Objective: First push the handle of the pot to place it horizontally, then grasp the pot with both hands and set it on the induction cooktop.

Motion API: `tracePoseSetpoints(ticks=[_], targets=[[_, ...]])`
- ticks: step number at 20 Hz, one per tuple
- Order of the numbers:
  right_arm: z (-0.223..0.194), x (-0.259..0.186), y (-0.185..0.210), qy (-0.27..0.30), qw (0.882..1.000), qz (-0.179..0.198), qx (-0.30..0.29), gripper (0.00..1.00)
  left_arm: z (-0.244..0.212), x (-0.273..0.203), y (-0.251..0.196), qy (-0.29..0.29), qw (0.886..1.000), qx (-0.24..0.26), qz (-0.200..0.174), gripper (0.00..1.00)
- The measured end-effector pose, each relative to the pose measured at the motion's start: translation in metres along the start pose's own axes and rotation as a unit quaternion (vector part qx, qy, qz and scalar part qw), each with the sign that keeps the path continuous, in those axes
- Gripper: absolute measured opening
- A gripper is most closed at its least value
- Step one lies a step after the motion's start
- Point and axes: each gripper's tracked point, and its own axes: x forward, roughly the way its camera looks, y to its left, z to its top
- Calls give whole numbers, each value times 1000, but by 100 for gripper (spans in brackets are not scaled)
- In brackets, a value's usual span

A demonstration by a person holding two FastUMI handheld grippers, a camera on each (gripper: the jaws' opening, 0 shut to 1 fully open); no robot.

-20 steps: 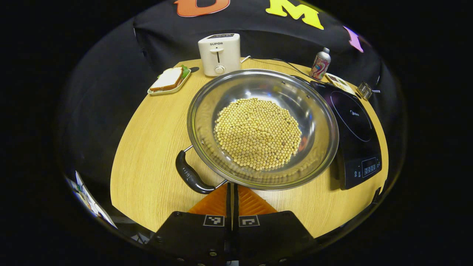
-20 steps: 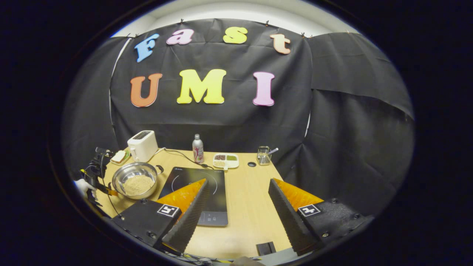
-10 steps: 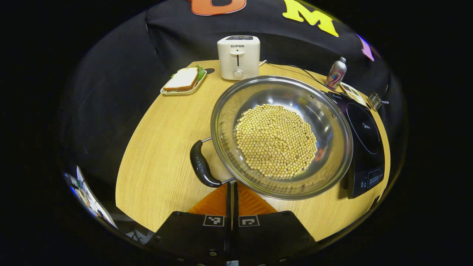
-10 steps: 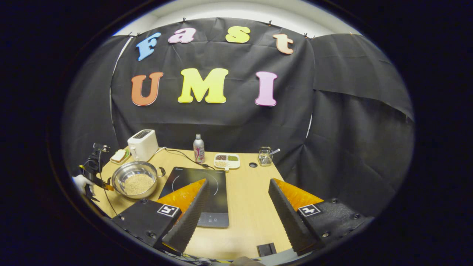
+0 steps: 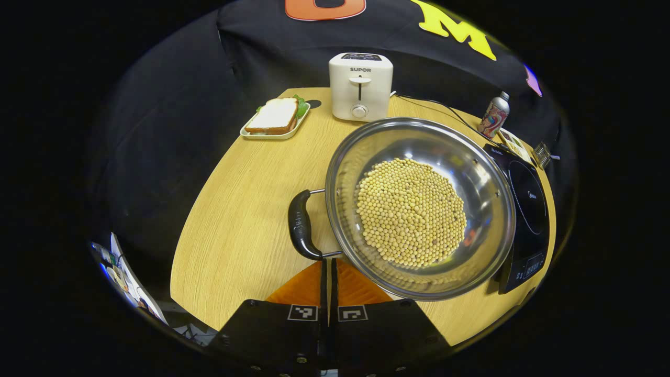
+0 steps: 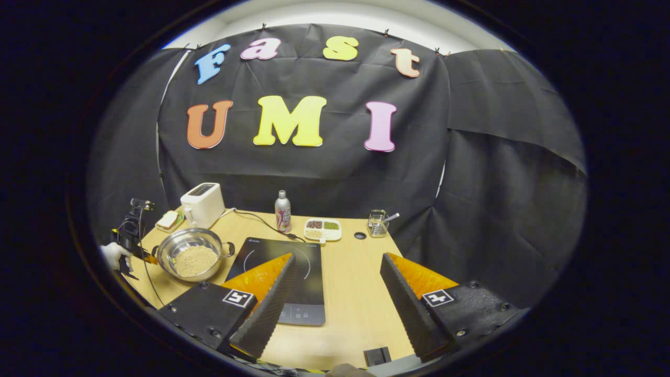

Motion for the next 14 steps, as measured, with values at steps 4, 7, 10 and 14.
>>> tracePoseSetpoints(ticks=[4,7,10,14], targets=[[3,3,1,-2,1000,3,-2,99,9,5,8,-2,1000,-7,6,0],[7,4,2,-4,1000,2,-6,99,17,11,12,-4,1000,-10,10,0],[6,5,4,-4,1000,5,-9,99,28,15,15,-4,1000,-17,11,0],[7,4,11,-4,1000,13,-5,99,40,21,19,-8,1000,-16,24,0]])
